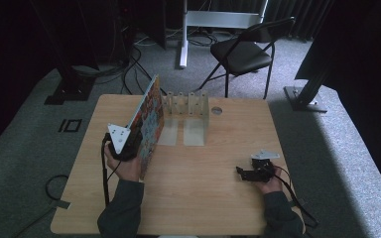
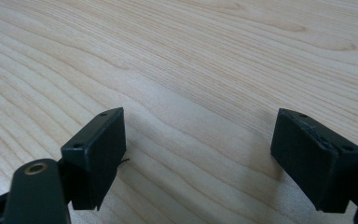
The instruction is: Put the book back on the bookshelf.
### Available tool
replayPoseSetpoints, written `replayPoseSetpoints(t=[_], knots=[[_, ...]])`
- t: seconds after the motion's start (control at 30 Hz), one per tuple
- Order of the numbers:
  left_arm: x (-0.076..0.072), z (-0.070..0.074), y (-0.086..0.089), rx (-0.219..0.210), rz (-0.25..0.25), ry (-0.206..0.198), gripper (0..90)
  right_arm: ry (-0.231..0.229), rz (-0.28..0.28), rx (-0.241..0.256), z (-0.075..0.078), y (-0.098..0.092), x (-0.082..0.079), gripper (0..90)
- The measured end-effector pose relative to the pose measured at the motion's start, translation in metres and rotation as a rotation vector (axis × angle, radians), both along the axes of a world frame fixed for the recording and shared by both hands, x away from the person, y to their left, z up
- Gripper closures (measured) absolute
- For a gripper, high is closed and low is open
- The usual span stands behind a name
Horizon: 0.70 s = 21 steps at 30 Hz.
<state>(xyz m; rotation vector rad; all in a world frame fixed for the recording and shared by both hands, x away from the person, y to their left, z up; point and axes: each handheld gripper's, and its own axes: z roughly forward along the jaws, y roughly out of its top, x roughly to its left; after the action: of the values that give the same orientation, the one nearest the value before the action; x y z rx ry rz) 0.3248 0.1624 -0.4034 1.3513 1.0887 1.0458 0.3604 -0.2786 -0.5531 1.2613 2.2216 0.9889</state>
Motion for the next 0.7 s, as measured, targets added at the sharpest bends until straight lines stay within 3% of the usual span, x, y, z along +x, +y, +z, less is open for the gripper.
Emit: replayPoseSetpoints(t=[0.7], knots=[[0.0049, -0.0044, -0.0071, 0.006, 0.023, -0.018, 80.5, 0.000, 0.001, 0.000, 0.0000, 0.0000, 0.0000, 17.6]])
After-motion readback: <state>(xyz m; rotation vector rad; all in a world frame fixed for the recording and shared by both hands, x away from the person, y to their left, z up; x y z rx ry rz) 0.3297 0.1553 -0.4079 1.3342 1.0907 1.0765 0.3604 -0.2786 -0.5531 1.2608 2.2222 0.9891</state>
